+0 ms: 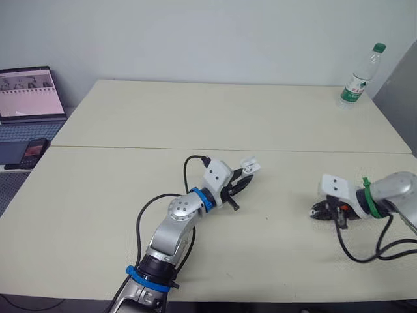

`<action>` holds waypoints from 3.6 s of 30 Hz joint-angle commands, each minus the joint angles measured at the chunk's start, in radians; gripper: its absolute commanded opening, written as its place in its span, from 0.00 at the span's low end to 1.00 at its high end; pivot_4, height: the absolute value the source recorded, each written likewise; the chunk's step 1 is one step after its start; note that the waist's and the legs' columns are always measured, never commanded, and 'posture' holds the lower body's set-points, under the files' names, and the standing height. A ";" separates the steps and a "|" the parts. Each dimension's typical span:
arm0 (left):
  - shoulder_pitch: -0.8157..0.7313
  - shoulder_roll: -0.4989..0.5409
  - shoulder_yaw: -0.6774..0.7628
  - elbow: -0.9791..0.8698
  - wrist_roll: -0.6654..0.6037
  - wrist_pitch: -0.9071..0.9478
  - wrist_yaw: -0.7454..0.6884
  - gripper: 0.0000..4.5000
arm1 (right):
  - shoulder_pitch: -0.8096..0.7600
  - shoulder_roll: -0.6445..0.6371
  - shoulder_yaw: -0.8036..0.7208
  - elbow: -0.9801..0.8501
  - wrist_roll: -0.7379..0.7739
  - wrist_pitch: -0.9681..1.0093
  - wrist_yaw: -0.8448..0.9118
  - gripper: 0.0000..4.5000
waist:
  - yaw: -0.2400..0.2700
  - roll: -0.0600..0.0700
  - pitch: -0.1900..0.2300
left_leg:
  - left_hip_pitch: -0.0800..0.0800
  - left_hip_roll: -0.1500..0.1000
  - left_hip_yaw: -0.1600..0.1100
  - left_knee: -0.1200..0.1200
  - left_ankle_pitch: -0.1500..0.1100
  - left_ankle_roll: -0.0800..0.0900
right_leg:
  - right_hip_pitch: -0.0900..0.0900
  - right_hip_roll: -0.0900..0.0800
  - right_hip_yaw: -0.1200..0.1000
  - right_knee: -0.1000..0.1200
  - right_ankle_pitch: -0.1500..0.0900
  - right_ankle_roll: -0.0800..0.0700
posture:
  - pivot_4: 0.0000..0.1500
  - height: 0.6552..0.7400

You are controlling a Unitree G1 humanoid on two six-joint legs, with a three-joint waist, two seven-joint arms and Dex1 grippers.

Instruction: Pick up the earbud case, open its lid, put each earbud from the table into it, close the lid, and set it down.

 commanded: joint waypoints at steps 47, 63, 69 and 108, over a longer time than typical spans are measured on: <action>-0.002 -0.028 0.000 -0.062 -0.024 0.000 -0.003 0.17 | 0.165 -0.047 -0.051 -0.205 -0.392 0.161 0.023 0.36 | -0.002 -0.001 -0.002 | 0.004 0.001 0.004 0.014 0.000 0.000 | 0.006 0.000 0.002 0.002 0.007 0.009 | 1.00 0.95; 0.007 -0.028 -0.004 -0.067 -0.023 0.001 -0.002 0.17 | 0.157 -0.058 -0.044 -0.232 -0.382 0.231 0.028 0.13 | -0.001 -0.001 -0.002 | 0.002 0.001 0.004 0.015 0.001 0.001 | 0.006 0.000 0.002 0.002 0.009 0.006 | 1.00 0.95; 0.007 -0.025 0.001 -0.063 -0.024 0.001 -0.003 0.17 | 0.097 -0.018 -0.046 -0.229 -0.358 0.255 0.023 0.13 | -0.002 -0.001 -0.002 | 0.002 0.001 0.004 0.015 0.001 0.001 | 0.005 0.001 0.002 0.002 0.009 0.006 | 1.00 0.95; 0.002 -0.021 0.007 -0.056 -0.020 -0.006 0.000 0.17 | -0.020 0.081 0.007 -0.221 -0.147 0.265 -0.164 0.06 | 0.003 0.001 -0.002 | -0.001 0.000 0.002 0.014 0.001 0.002 | 0.004 0.000 0.000 0.001 0.009 0.006 | 1.00 0.95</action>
